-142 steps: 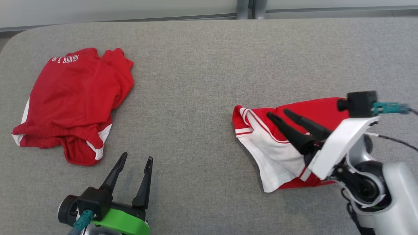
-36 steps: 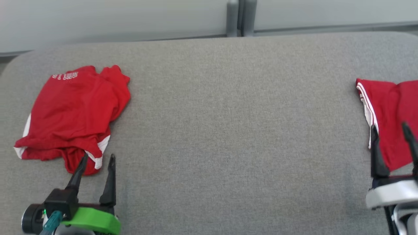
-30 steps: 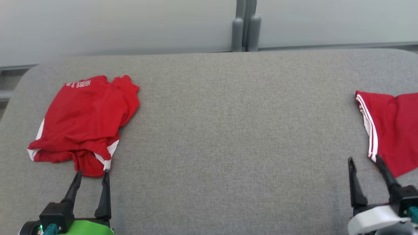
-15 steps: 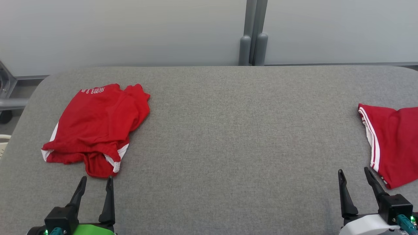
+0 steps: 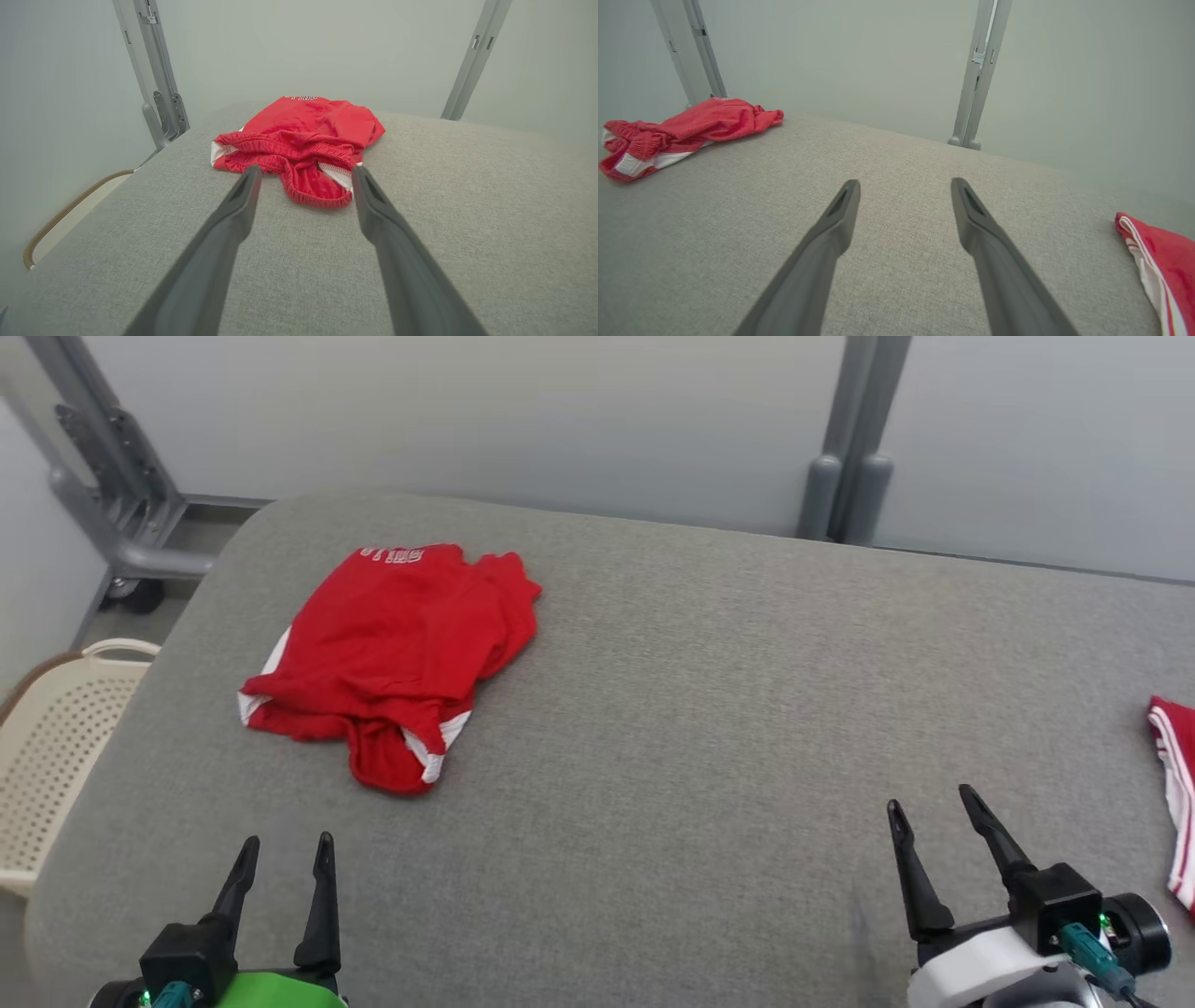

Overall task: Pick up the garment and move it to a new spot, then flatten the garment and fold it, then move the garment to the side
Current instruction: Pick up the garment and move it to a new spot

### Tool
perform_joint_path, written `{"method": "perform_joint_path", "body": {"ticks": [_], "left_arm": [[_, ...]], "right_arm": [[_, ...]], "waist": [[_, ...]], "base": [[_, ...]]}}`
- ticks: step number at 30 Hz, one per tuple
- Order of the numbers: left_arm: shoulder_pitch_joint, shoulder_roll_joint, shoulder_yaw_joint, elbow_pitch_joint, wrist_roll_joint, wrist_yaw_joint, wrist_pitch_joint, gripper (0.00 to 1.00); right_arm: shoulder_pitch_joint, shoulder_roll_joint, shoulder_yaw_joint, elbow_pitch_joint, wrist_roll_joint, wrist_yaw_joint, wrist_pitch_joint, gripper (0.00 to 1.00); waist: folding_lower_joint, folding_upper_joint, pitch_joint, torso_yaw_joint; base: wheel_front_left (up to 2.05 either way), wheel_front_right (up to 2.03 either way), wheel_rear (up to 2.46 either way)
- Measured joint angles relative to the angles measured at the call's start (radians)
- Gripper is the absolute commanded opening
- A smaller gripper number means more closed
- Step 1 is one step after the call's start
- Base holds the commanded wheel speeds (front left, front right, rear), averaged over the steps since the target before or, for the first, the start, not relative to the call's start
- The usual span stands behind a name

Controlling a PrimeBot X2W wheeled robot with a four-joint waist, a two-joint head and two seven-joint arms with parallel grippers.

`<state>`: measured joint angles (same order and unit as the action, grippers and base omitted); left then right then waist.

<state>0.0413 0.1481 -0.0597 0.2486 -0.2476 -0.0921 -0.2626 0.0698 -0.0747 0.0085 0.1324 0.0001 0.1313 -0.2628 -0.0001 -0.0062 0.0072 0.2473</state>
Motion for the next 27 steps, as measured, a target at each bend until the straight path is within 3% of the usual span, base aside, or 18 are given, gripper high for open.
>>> {"method": "perform_joint_path", "body": {"ticks": [7,11,19,27], "left_arm": [[0.012,0.0,0.016,0.009,-0.003,-0.001,0.0,1.0],[-0.002,-0.003,0.008,0.022,-0.011,-0.005,0.0,1.0],[-0.234,-0.041,-0.111,0.083,-0.038,-0.027,0.113,1.0],[-0.48,-0.083,-0.22,0.267,-0.115,-0.034,0.295,1.0]], "right_arm": [[-0.066,-0.006,0.073,0.021,0.008,0.0,0.0,1.0],[-0.09,-0.014,0.078,0.021,0.008,0.0,0.0,1.0],[-0.144,-0.048,0.063,0.007,-0.006,0.0,0.0,1.0],[-0.211,-0.072,0.057,-0.004,-0.025,0.0,0.0,1.0]], "waist": [[0.0,0.0,-0.004,0.117],[0.0,0.0,0.005,0.144],[0.0,0.0,0.083,0.158],[0.0001,0.0,0.206,0.129]], "base": [[0.0,0.0,0.0],[0.0,0.0,0.0],[0.0,0.0,0.0],[0.0,0.0,0.0]]}}
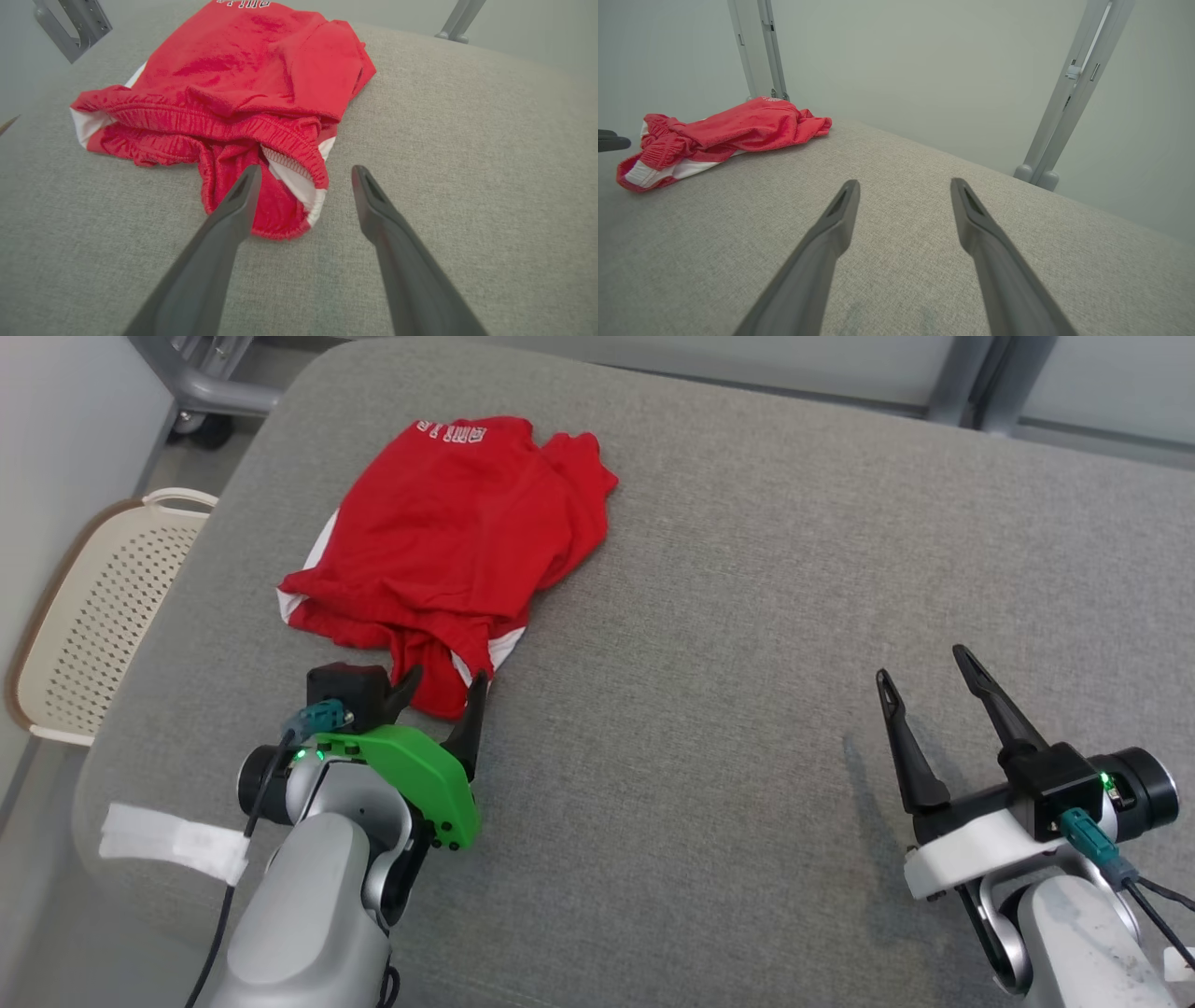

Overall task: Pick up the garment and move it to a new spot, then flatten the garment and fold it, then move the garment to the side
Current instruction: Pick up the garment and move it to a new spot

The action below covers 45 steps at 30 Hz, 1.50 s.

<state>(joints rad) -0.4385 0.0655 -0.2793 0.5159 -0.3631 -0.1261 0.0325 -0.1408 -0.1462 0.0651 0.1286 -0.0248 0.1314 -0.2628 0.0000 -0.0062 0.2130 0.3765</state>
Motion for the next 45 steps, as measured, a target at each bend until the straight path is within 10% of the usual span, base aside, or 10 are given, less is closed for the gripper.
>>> {"method": "perform_joint_path", "body": {"ticks": [9,12,22,39,45], "left_arm": [[-0.118,-0.01,0.012,0.276,-0.103,-0.001,0.009,1.0],[-0.151,0.004,0.009,0.351,-0.108,-0.001,-0.005,0.0],[-0.243,0.012,-0.161,0.302,-0.112,-0.003,0.02,0.0],[-0.263,-0.011,-0.532,-0.418,-0.267,0.0,0.281,0.0],[-0.245,-0.015,-0.574,-0.602,-0.338,0.061,0.306,0.0]], "right_arm": [[-0.054,0.002,0.024,-0.008,-0.007,0.0,0.0,1.0],[-0.055,0.002,0.02,-0.014,-0.007,0.0,0.0,1.0],[-0.048,0.03,0.006,-0.02,0.001,0.0,0.0,1.0],[-0.024,0.09,-0.082,-0.059,0.036,0.0,0.0,1.0],[0.013,0.094,-0.14,-0.076,0.042,0.0,0.0,1.0]], "waist": [[0.0,0.0,0.076,-0.084],[0.0,0.0,0.086,-0.114],[0.0,0.0,0.078,-0.189],[0.0,0.0,0.03,-0.431],[0.0,0.0,0.017,-0.516]], "base": [[0.0,0.0,0.0],[0.0,0.0,0.0],[0.0,0.0,0.0],[0.0,0.0,0.0],[0.0,0.0,0.0]]}}
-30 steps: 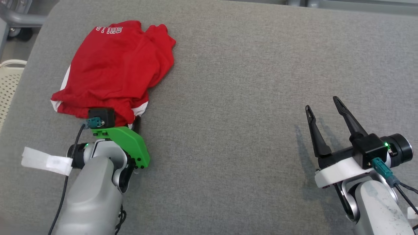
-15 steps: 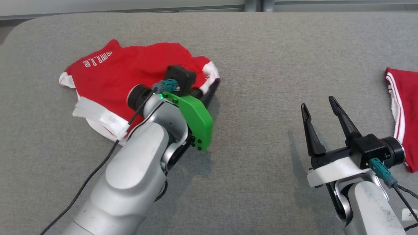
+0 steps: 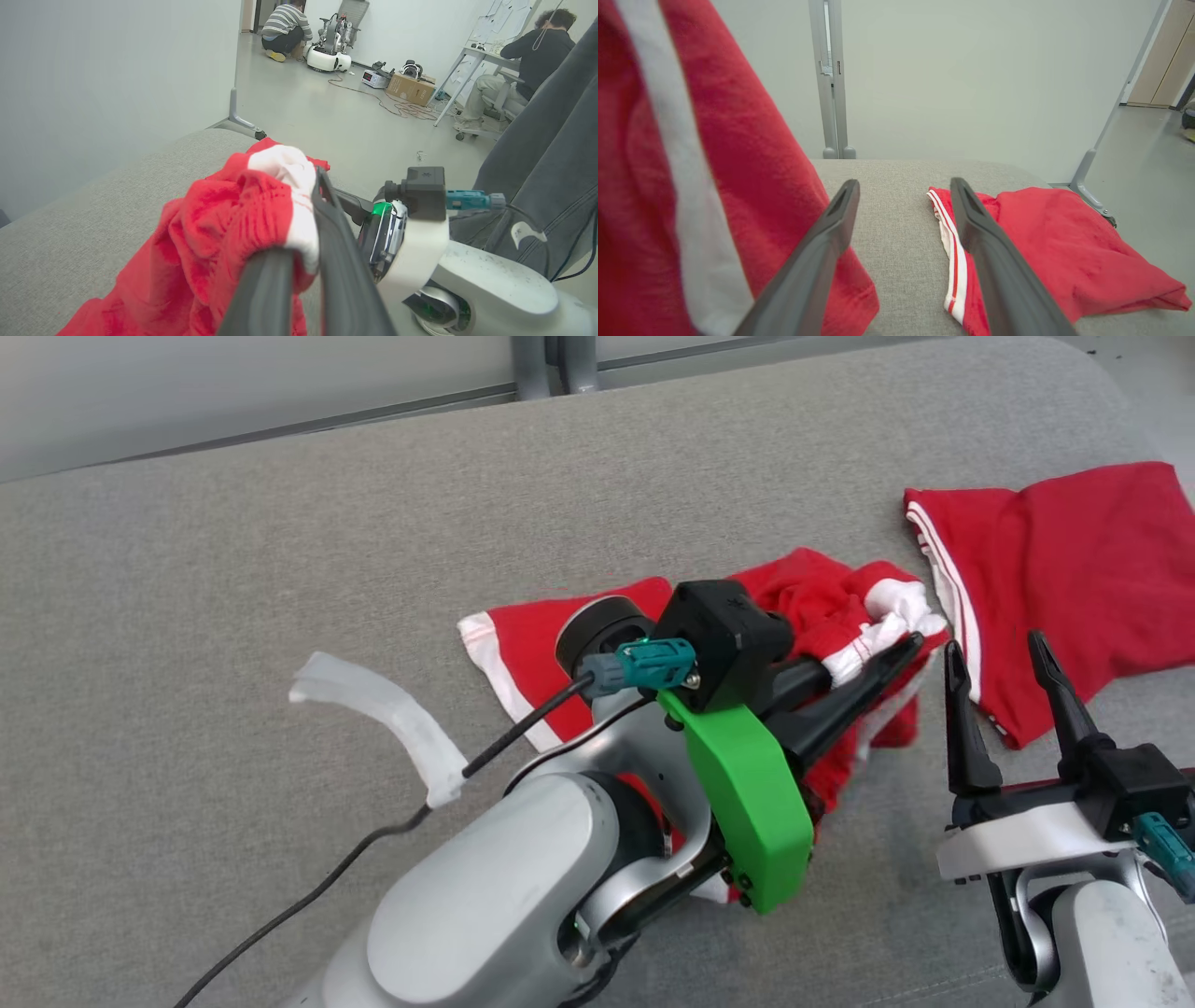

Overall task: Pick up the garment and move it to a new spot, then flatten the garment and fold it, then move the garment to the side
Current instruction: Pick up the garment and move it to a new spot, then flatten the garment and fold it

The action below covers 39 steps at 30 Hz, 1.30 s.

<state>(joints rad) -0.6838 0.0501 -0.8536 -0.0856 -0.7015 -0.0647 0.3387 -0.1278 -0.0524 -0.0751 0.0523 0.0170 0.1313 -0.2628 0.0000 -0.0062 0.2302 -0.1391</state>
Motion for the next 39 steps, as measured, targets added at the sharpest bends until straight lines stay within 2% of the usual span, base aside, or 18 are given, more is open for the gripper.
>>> {"method": "perform_joint_path", "body": {"ticks": [3,6,12,15,16,18,19,20,26,30,32,34,39], "left_arm": [[0.024,0.009,0.008,-0.017,-0.017,0.037,0.015,0.0],[0.058,0.091,0.027,0.042,-0.003,0.064,0.031,0.0],[0.153,0.222,0.05,0.243,-0.016,0.074,0.041,0.0],[0.18,0.243,0.069,0.319,-0.037,0.068,0.021,0.0],[0.19,0.241,0.068,0.331,-0.043,0.063,0.016,0.1],[0.197,0.235,0.074,0.347,-0.054,0.049,-0.002,0.48],[0.199,0.233,0.076,0.351,-0.063,0.042,-0.003,0.82],[0.204,0.233,0.078,0.354,-0.071,0.037,-0.008,1.0],[0.231,0.269,0.084,0.346,-0.072,0.03,-0.025,1.0],[0.284,0.326,0.114,0.269,-0.072,0.061,-0.052,1.0],[0.331,0.354,0.139,0.201,-0.085,0.086,-0.075,1.0],[0.369,0.392,0.172,0.135,-0.072,0.13,-0.118,1.0],[0.458,0.44,0.247,-0.021,-0.01,0.247,-0.25,1.0]], "right_arm": [[0.021,0.001,-0.004,0.0,0.013,0.0,0.0,1.0],[0.03,0.001,0.0,0.003,0.024,0.0,0.0,1.0],[0.031,0.002,0.03,0.016,0.023,0.0,0.0,1.0],[0.023,0.003,0.042,0.019,0.019,0.0,0.0,1.0],[0.021,0.003,0.044,0.02,0.015,0.0,0.0,1.0],[0.021,0.003,0.045,0.022,0.013,0.0,0.0,1.0],[0.021,0.003,0.045,0.022,0.012,0.0,0.0,1.0],[0.021,0.003,0.046,0.022,0.008,0.0,0.0,1.0],[0.028,0.003,0.047,0.019,0.007,0.0,0.0,1.0],[0.047,0.003,0.035,0.0,0.006,0.0,0.0,1.0],[0.063,0.003,0.027,-0.012,0.006,0.0,0.0,1.0],[0.092,0.002,0.029,-0.008,0.005,0.0,0.0,1.0],[0.181,-0.007,0.106,0.054,0.027,0.0,0.0,1.0]], "waist": [[0.0,0.0,-0.005,-0.023],[0.0,0.0,-0.009,-0.021],[0.0,0.0,-0.004,0.012],[0.0,0.0,0.001,0.029],[0.0,0.0,0.002,0.034],[0.0,0.0,0.005,0.046],[0.0,0.0,0.006,0.051],[0.0,0.0,0.008,0.057],[0.0,0.0,0.013,0.074],[0.0,0.0,0.008,0.067],[0.0,-0.0001,0.005,0.057],[0.0,0.0,0.002,0.047],[0.0,0.0,0.006,0.032]], "base": [[0.0,0.0,0.0],[0.0,0.0,0.0],[0.0,0.0,0.0],[0.0,0.0,0.0],[0.0,0.0,0.0],[0.0,0.0,0.0],[0.0,0.0,0.0],[0.0,0.0,0.0],[0.0,0.0,0.0],[0.0,0.0,0.0],[0.0,0.0,0.0],[0.0,0.0,0.0],[0.0,0.0,0.0]]}}
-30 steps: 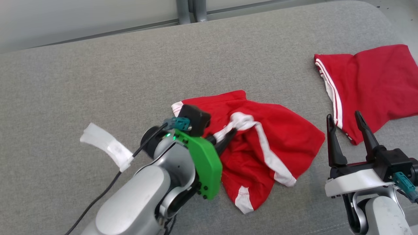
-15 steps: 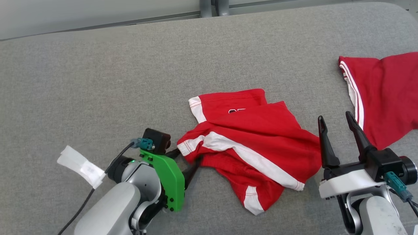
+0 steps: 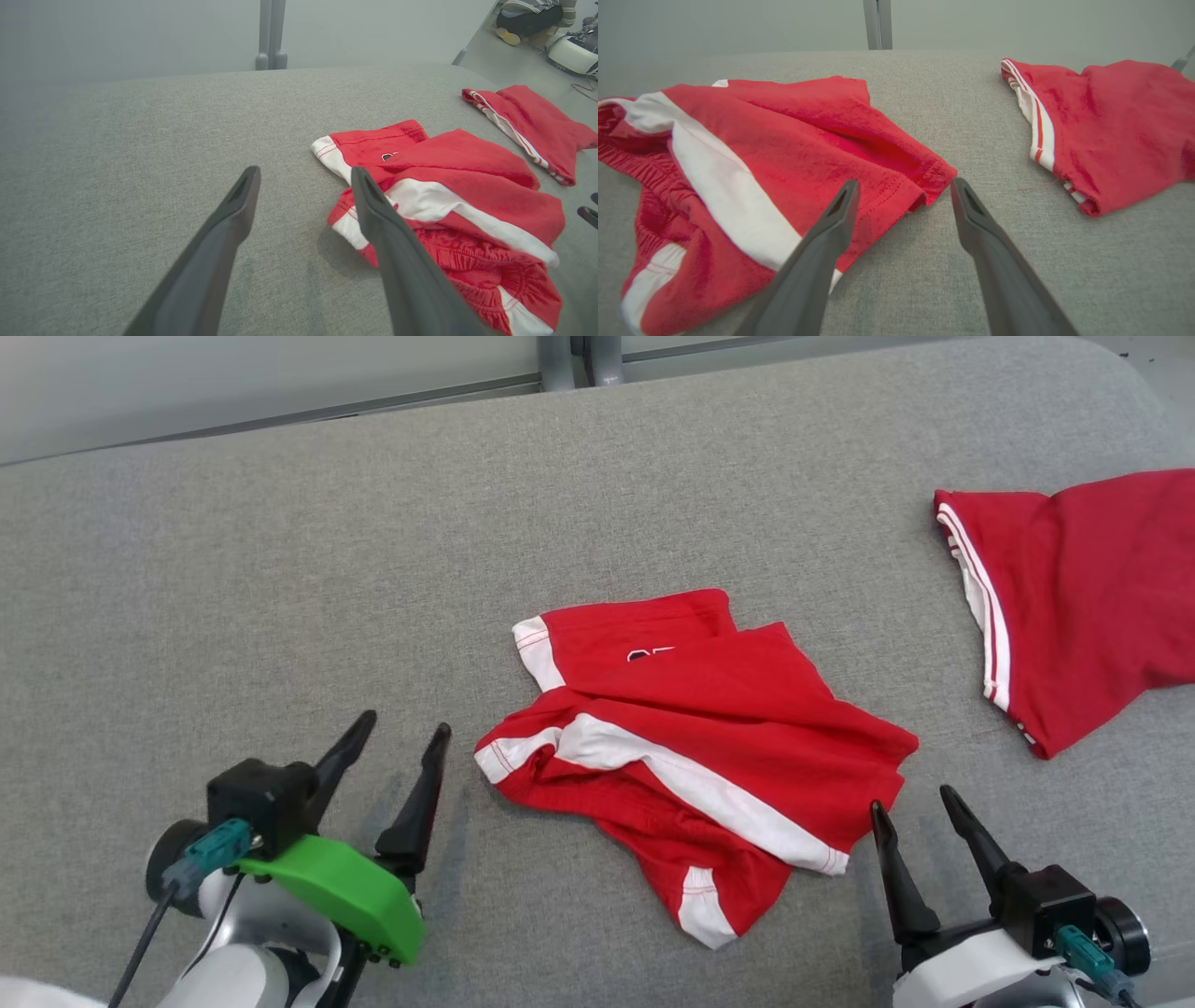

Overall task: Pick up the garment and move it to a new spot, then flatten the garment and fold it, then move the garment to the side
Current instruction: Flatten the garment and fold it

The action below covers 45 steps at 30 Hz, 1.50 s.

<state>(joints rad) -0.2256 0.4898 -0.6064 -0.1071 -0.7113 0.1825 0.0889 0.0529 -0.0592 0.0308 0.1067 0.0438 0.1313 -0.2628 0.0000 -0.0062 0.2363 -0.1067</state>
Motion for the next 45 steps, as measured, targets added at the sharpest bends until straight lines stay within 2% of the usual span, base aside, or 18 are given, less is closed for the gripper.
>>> {"method": "perform_joint_path", "body": {"ticks": [3,8,15,16,17,19,23,28,29,31,32,33,37,39,45], "left_arm": [[0.039,0.03,0.028,-0.059,0.047,0.043,-0.07,1.0],[0.106,0.044,0.055,-0.086,0.082,0.074,-0.17,1.0],[0.122,0.019,0.056,-0.059,0.086,0.073,-0.23,1.0],[0.122,0.016,0.058,-0.052,0.085,0.073,-0.235,1.0],[0.122,0.014,0.058,-0.045,0.081,0.073,-0.239,1.0],[0.123,0.011,0.059,-0.03,0.078,0.073,-0.246,1.0],[0.135,0.006,0.054,-0.013,0.071,0.068,-0.255,1.0],[0.146,0.003,0.045,0.005,0.068,0.059,-0.258,1.0],[0.146,0.0,0.042,0.008,0.067,0.057,-0.258,1.0],[0.143,-0.007,0.036,0.014,0.063,0.053,-0.258,1.0],[0.141,-0.013,0.033,0.018,0.062,0.05,-0.258,1.0],[0.137,-0.02,0.028,0.022,0.062,0.047,-0.259,1.0],[0.131,-0.038,0.012,0.049,0.06,0.031,-0.267,1.0],[0.137,-0.042,0.022,0.065,0.051,0.03,-0.29,1.0],[0.208,-0.036,0.087,0.083,0.034,0.064,-0.331,1.0]], "right_arm": [[0.022,-0.023,0.038,0.03,0.04,0.0,0.0,1.0],[0.005,-0.045,0.064,0.074,0.097,0.0,0.0,1.0],[-0.046,-0.094,0.139,0.163,0.219,0.0,0.041,1.0],[-0.048,-0.101,0.151,0.164,0.241,0.0,0.041,0.46],[-0.053,-0.109,0.159,0.163,0.259,0.0,0.04,0.0],[-0.062,-0.132,0.167,0.151,0.291,0.0,0.035,0.0],[-0.078,-0.204,0.119,0.119,0.324,0.0,0.049,0.0],[-0.145,-0.321,0.093,0.076,0.366,-0.001,0.175,0.0],[-0.162,-0.337,0.105,0.077,0.381,-0.001,0.215,0.06],[-0.184,-0.384,0.145,0.09,0.38,0.0,0.281,0.42],[-0.195,-0.393,0.145,0.104,0.39,0.0,0.296,0.8],[-0.208,-0.409,0.154,0.121,0.382,0.0,0.31,1.0],[-0.241,-0.432,0.145,0.185,0.334,0.0,0.304,1.0],[-0.232,-0.423,0.108,0.197,0.306,0.0,0.259,1.0],[-0.123,-0.387,-0.013,0.129,0.229,0.0,0.142,1.0]], "waist": [[0.0,0.0,0.012,0.001],[0.0,0.0,0.026,0.013],[0.0,0.0,0.027,0.061],[0.0,0.0,0.027,0.069],[0.0,0.0,0.026,0.077],[0.0,0.0,0.023,0.092],[0.0,0.0,0.015,0.112],[0.0,0.0,0.004,0.125],[0.0,0.0,0.002,0.128],[0.0,0.0,-0.002,0.135],[0.0,0.0,-0.003,0.138],[0.0,0.0,-0.004,0.141],[0.0,0.0,-0.015,0.147],[0.0,0.0,-0.031,0.147],[0.0,0.0,-0.089,0.137]], "base": [[0.0,0.0,0.0],[0.0,0.0,0.0],[0.0,0.0,0.0],[0.0,0.0,0.0],[0.0,0.0,0.0],[0.0,0.0,0.0],[0.0,0.0,0.0],[0.0,0.0,0.0],[0.0,0.0,0.0],[0.0,0.0,0.0],[0.0,0.0,0.0],[0.0,0.0,0.0],[0.0,0.0,0.0],[0.0,0.0,0.0],[0.0,0.0,0.0]]}}
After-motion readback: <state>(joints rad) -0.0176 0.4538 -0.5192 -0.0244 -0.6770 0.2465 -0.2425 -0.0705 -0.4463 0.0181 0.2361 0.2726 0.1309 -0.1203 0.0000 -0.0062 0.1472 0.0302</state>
